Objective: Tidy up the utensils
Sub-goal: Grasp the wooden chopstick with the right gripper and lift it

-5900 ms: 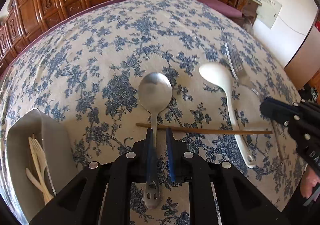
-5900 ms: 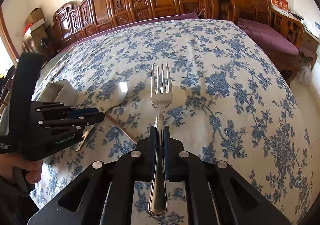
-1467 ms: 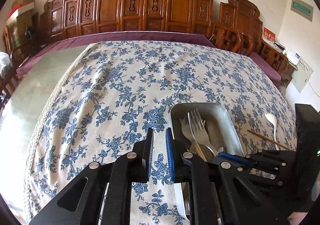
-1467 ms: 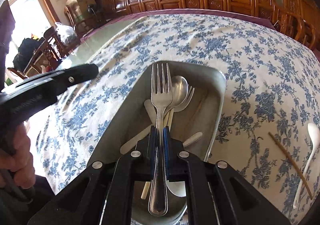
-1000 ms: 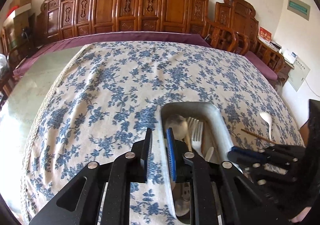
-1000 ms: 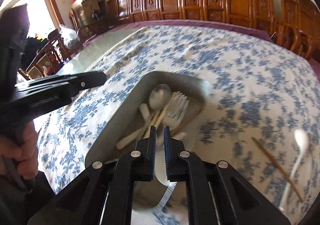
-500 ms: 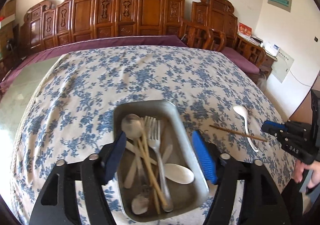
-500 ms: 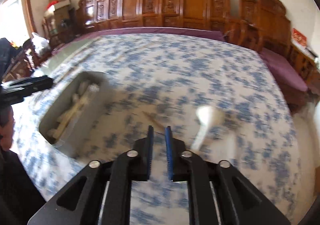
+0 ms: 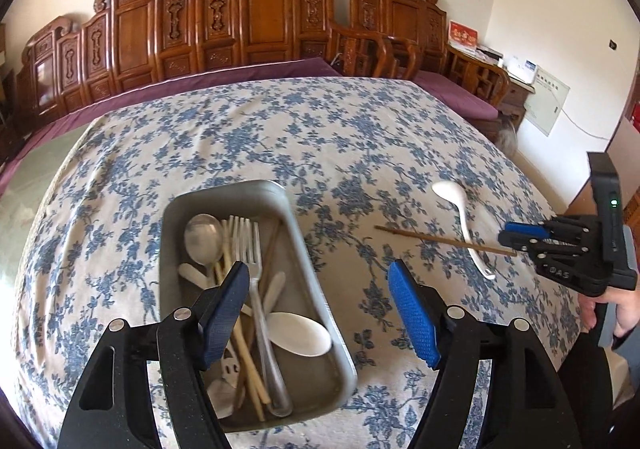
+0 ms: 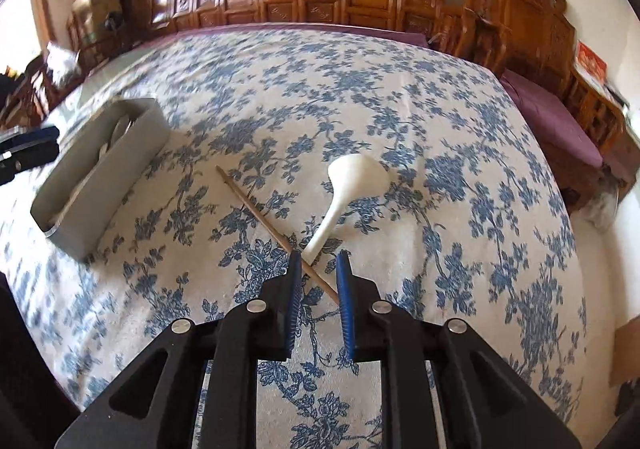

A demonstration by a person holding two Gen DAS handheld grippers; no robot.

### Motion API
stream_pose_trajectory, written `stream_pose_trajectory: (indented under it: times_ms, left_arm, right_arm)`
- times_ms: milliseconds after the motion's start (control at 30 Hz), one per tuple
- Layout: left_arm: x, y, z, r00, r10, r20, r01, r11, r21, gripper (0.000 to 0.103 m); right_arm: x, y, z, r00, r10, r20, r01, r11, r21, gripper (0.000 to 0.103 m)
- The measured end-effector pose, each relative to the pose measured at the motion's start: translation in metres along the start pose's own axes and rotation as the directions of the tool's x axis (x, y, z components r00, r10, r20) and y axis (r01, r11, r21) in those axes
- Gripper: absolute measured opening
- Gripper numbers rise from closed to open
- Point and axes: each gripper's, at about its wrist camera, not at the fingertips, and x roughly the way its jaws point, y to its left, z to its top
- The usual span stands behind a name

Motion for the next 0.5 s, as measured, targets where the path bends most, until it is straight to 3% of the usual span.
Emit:
stream_pose_trajectory:
  times_ms: [333, 500]
  left_arm:
    - [0.0, -0.02, -0.007, 1.0, -0.018, -0.017, 0.019, 0.999, 0.031, 0.069]
    - [-0.002, -0.025, -0.011, 1.0, -0.006, -0.023, 0.007, 1.0, 0.029, 0.069]
  right_arm:
    - [0.025, 0.002, -0.009, 0.993, 0.035, -0.11, -0.045, 0.995, -0.087, 0.022]
    - [0.024, 0.007, -0.015, 0.991, 0.055, -0.123, -0.072, 0.988, -0.134, 0.007]
